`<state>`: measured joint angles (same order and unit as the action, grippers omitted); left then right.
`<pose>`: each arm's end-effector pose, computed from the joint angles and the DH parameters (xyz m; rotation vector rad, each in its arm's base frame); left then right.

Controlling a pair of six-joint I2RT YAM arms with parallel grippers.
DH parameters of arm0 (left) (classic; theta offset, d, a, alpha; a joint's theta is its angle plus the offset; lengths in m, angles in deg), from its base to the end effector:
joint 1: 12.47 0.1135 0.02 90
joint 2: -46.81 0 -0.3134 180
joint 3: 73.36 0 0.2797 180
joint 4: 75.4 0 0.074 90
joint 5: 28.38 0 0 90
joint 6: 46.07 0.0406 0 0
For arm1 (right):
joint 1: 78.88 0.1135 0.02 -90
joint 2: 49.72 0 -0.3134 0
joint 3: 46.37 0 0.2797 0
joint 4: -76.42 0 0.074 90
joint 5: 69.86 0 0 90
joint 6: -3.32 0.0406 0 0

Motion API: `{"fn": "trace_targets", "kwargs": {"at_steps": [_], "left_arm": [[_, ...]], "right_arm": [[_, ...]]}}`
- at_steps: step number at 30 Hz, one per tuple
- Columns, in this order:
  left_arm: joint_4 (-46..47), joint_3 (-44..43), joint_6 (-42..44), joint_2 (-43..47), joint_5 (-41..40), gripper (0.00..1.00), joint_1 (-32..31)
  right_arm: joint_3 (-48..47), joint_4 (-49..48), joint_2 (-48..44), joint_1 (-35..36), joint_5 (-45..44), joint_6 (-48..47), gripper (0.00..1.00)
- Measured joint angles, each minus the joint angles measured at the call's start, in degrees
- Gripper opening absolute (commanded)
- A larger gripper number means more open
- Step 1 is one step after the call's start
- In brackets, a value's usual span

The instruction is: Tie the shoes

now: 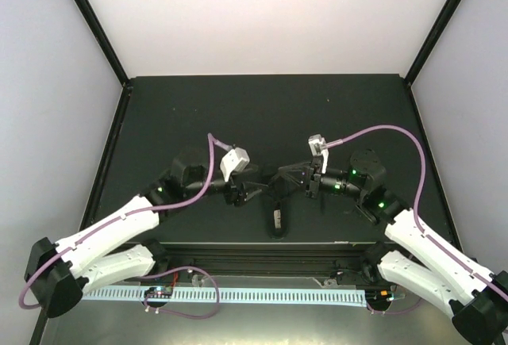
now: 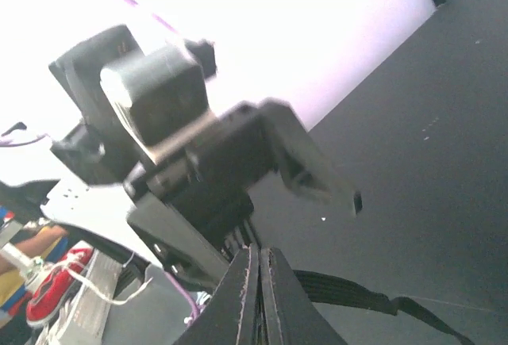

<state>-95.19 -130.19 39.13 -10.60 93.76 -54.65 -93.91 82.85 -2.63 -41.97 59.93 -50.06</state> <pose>0.1578 -0.1721 0.3370 1.0123 1.7522 -1.0742 0.1371 0.1354 0.3343 -0.5937 1.8059 1.4983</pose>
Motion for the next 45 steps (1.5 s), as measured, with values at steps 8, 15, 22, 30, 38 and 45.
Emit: {"fn": "trace_targets", "kwargs": {"at_steps": [8, 15, 22, 30, 38, 45], "left_arm": [[16.6, 15.8, -4.2, -0.1, -9.2, 0.75, -3.8], [22.9, 15.9, -2.6, -6.5, -16.3, 0.49, -4.4], [26.2, 17.0, -3.0, -10.1, -19.3, 0.02, -5.0], [30.6, 19.4, -7.1, -10.1, -19.4, 0.01, -5.5], [31.0, 19.4, -12.7, -10.1, -20.1, 0.02, -5.5], [29.2, 19.4, -14.4, -10.1, -19.7, 0.01, -5.5]], "right_arm": [[0.6, 0.9, -3.3, 0.0, -6.1, 3.1, 0.02], [1.6, 0.9, -3.8, 0.0, -8.0, 5.2, 0.02], [1.8, 1.6, -4.7, 0.0, -10.0, 5.9, 0.02], [-1.7, 11.4, 3.5, 0.0, -21.9, 3.6, 0.3], [-7.0, 20.2, 18.6, 0.0, -31.0, 0.3, 0.85], [-2.4, 27.1, 12.4, -3.5, -39.9, 1.4, 0.87]]}}
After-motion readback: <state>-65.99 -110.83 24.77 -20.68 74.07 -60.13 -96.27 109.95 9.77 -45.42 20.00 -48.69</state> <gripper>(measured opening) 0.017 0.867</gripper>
